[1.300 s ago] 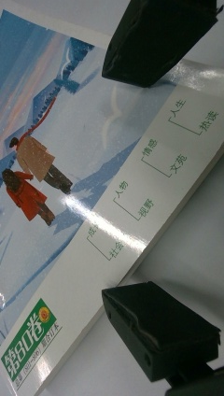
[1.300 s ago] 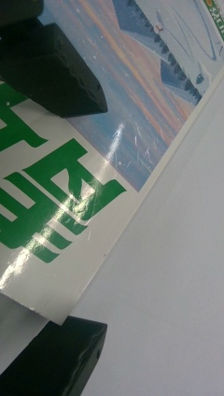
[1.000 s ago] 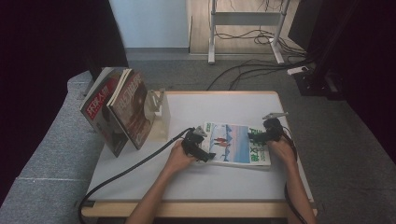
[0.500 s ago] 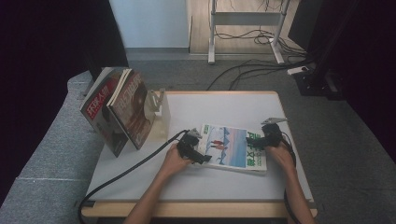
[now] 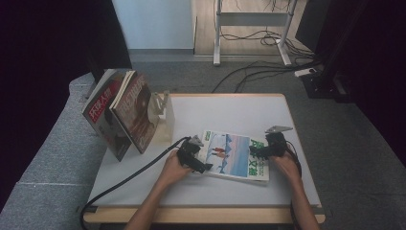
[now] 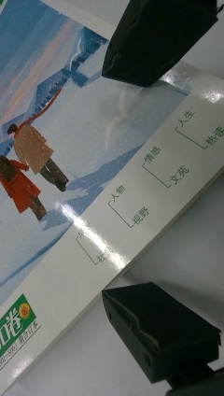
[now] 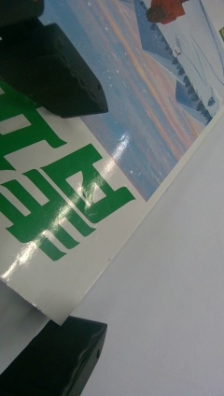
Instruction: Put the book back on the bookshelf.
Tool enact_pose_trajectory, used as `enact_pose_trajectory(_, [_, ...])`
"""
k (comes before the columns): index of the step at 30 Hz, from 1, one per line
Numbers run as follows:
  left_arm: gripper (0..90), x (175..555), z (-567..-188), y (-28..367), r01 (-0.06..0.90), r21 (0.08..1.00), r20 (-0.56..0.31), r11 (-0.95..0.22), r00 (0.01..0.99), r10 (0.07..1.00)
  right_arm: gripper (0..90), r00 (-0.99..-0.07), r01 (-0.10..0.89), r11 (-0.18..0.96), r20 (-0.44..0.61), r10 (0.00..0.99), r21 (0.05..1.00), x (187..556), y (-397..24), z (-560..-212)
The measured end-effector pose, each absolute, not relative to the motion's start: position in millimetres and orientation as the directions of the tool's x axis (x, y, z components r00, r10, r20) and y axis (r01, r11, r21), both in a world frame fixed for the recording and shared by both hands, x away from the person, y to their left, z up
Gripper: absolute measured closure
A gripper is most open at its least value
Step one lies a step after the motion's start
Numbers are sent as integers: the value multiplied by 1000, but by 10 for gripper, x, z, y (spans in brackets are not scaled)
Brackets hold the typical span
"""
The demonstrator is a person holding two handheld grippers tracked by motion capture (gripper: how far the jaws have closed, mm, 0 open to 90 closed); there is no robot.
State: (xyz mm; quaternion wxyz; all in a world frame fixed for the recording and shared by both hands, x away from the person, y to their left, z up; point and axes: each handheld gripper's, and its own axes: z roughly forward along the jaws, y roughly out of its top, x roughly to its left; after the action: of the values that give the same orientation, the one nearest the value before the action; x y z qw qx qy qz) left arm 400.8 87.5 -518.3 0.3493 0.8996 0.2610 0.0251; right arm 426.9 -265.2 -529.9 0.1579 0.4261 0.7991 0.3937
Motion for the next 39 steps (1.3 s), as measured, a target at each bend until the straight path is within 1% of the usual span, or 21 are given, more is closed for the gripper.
enact_pose_trajectory(8, [0,3893,-5167,956,453,633,-127,-627,860,494,0,-592,555,330,85,801,763,4158,-2560,-5299])
enact_pose_trajectory(12, [0,3840,-5140,966,447,620,-105,-645,861,497,0,-596,551,331,83,799,766,4117,-2524,-5302])
enact_pose_trajectory(17, [0,3786,-5157,1038,461,622,-128,-632,857,499,0,-602,548,335,83,794,767,4057,-2472,-5303])
enact_pose_trajectory(34, [0,3518,-5158,1204,466,628,-123,-623,850,512,0,-624,534,348,82,777,771,3868,-2298,-5308])
enact_pose_trajectory(39, [0,3500,-5168,1235,464,634,-127,-619,852,508,0,-623,534,347,81,778,771,3831,-2271,-5308])
